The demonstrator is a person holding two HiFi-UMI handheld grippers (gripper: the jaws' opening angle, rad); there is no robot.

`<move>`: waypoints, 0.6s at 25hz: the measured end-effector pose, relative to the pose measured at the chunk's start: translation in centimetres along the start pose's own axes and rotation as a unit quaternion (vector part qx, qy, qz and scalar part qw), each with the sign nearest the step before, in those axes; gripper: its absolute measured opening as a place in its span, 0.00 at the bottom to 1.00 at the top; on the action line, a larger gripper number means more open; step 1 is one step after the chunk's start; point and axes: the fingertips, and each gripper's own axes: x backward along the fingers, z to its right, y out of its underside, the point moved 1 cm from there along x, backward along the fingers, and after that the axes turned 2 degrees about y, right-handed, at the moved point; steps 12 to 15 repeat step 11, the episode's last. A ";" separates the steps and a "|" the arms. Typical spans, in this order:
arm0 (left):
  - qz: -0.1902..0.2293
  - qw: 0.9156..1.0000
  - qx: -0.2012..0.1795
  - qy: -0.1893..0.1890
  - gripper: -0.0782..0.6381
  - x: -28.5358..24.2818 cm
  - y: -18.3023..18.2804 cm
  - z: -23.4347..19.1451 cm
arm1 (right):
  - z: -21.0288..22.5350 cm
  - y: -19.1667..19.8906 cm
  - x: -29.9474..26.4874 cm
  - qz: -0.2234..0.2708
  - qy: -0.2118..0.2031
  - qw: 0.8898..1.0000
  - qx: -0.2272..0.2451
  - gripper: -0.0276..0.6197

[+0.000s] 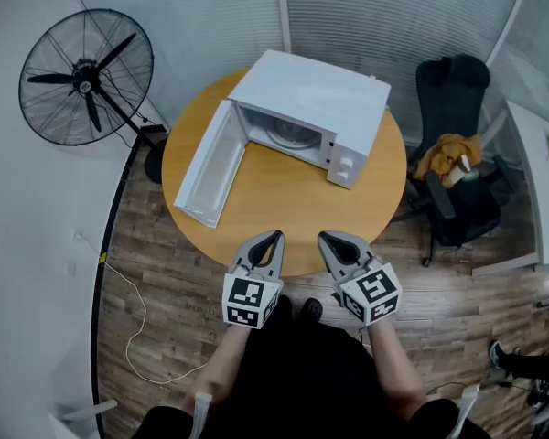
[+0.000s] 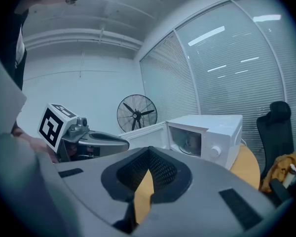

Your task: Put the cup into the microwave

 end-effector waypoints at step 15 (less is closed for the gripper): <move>0.002 1.000 -0.006 0.004 0.10 -0.9 -0.5 0.0 | 0.4 0.0 -0.5 -0.002 -0.004 1.000 -0.003 0.05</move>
